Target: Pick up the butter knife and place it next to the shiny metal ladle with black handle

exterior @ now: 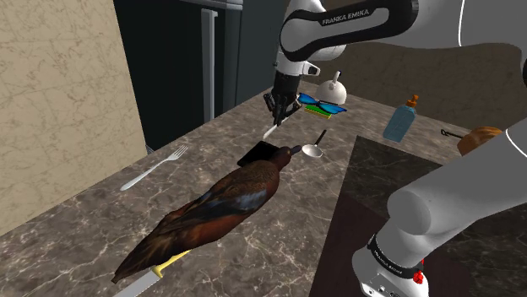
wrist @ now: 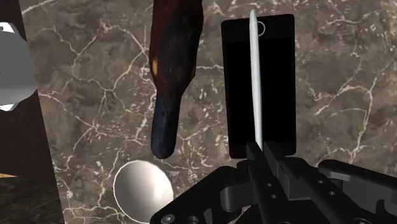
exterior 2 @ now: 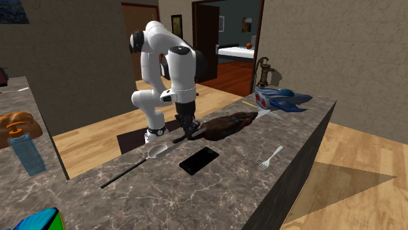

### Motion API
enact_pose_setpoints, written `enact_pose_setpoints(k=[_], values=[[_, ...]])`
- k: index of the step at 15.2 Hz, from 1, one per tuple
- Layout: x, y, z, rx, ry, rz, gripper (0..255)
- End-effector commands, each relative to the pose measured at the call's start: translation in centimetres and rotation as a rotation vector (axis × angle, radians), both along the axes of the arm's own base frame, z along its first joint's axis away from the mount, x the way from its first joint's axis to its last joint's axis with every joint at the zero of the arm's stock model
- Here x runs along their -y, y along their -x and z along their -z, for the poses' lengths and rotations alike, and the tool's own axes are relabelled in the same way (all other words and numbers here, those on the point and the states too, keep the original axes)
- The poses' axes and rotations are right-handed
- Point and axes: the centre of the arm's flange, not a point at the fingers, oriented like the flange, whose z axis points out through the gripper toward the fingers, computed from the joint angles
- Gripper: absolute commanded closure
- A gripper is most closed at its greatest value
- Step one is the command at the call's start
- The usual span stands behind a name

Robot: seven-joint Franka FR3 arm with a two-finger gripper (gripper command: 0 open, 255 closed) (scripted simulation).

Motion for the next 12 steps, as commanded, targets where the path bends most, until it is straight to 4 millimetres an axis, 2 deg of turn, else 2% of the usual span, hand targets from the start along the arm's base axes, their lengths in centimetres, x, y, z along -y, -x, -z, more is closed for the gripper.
enact_pose_setpoints(k=[1,12], values=[[3.0,0.7,0.1,0.0,0.0,-0.001,255],[17.4,2.6,0.1,0.0,0.0,-0.001,255]])
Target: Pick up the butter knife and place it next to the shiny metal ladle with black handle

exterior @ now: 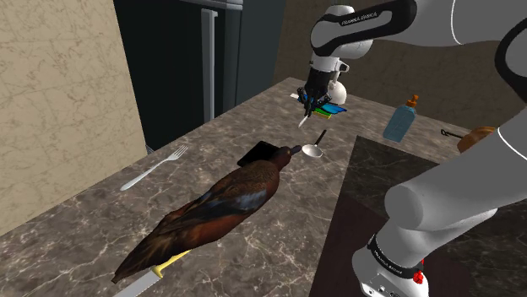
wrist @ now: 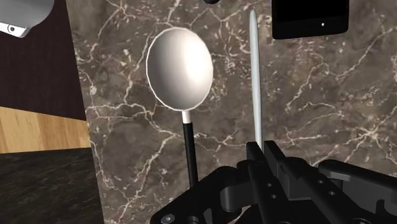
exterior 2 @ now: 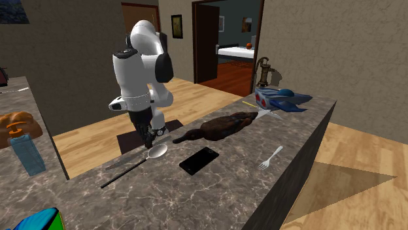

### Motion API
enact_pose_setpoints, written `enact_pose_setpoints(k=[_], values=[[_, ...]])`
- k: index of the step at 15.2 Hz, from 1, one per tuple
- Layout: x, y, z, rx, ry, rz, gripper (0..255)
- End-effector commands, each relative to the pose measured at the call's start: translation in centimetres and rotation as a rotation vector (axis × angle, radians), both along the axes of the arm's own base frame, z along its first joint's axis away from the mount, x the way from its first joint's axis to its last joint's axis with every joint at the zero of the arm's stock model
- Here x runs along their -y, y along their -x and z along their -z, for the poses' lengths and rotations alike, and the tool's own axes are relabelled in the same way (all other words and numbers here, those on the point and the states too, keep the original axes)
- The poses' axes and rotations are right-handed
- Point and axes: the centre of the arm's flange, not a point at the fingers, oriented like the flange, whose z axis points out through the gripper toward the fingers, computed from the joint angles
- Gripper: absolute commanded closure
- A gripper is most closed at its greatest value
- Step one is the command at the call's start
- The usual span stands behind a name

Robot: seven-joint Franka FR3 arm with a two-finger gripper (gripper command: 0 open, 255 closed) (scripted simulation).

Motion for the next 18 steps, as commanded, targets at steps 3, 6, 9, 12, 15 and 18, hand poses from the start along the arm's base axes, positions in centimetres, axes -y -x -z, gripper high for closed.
enact_pose_setpoints(k=[3,6,9,12,15,18], values=[[5.1,0.7,0.0,0.0,0.0,-0.001,255],[9.0,1.2,0.0,0.0,0.0,-0.001,255],[13.0,1.7,0.0,0.0,0.0,-0.001,255],[16.9,2.3,0.0,0.0,0.0,-0.001,255],[21.0,2.8,0.0,0.0,0.0,-0.001,255],[21.0,2.8,1.5,0.0,0.0,-0.001,255]])
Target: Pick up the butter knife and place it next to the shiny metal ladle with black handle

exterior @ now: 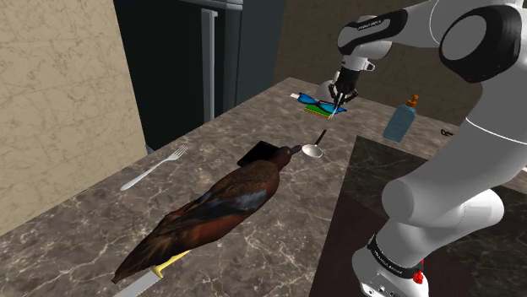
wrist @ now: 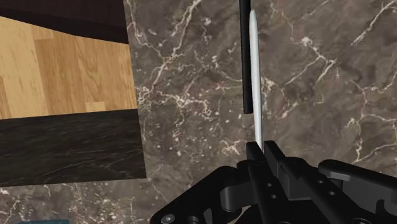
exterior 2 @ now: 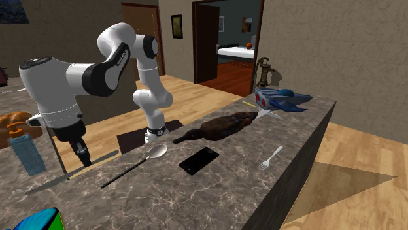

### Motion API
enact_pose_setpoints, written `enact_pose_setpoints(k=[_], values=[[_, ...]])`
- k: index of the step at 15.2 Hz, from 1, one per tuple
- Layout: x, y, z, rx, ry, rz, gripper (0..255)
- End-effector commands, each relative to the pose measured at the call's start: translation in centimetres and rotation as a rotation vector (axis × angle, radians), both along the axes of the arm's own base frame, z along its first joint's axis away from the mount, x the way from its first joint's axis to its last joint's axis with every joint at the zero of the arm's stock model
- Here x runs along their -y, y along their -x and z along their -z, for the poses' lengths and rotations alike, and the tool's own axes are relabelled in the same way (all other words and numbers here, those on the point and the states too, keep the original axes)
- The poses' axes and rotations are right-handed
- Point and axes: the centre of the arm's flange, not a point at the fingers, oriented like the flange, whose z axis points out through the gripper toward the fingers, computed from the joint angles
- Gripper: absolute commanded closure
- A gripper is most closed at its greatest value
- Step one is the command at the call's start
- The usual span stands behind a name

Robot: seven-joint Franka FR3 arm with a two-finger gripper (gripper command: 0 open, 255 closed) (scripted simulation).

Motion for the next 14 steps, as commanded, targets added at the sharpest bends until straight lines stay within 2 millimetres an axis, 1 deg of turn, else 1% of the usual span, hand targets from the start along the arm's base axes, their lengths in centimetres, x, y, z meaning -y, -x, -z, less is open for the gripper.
enact_pose_setpoints(k=[1,14], values=[[0.2,0.0,1.0,0.0,0.0,-0.001,255],[0.2,0.0,7.8,0.0,0.0,-0.001,255]])
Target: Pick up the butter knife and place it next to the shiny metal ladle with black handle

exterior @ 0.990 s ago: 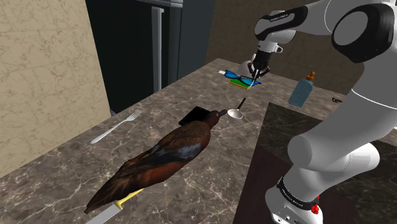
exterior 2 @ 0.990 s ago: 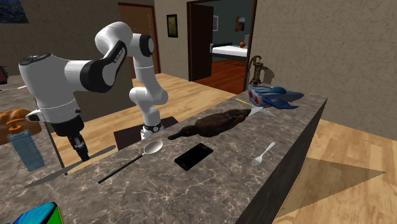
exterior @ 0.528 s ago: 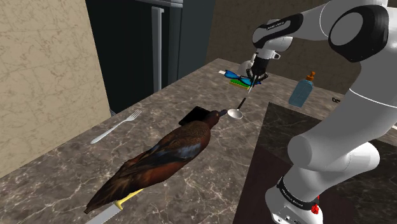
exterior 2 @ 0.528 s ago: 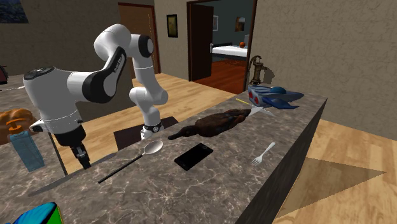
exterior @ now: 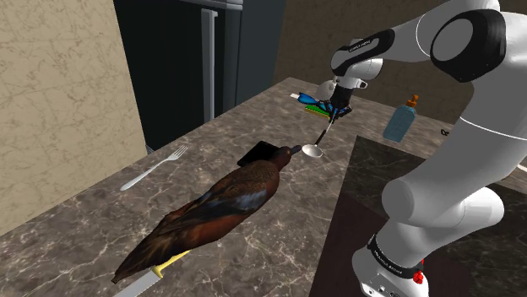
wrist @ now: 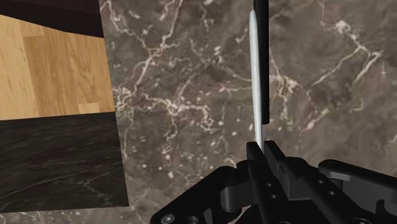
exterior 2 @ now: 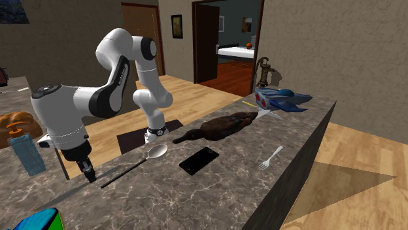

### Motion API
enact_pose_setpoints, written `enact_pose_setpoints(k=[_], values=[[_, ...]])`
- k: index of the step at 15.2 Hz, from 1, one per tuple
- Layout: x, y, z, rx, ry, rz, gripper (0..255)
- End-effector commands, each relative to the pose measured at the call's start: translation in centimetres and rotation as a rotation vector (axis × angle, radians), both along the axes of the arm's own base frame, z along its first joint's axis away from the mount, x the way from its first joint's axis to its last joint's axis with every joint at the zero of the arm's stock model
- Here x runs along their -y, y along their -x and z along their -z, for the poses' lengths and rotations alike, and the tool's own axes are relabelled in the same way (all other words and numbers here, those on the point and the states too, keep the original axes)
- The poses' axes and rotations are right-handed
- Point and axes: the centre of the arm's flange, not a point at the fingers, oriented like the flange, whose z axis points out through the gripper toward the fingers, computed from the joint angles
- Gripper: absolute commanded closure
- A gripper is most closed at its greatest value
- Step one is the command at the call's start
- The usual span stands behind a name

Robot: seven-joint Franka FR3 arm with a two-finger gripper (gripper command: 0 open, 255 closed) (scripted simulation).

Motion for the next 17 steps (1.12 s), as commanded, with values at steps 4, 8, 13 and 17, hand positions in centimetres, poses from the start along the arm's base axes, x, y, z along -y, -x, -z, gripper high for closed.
enact_pose_setpoints(k=[4,8,13,17], values=[[-0.2,0.0,1.4,0.0,0.0,0.0,255],[-0.2,0.0,1.4,0.0,0.0,0.0,255],[-0.2,0.0,1.4,0.0,0.0,0.0,0],[-0.1,0.0,0.1,0.0,0.0,0.0,0]])
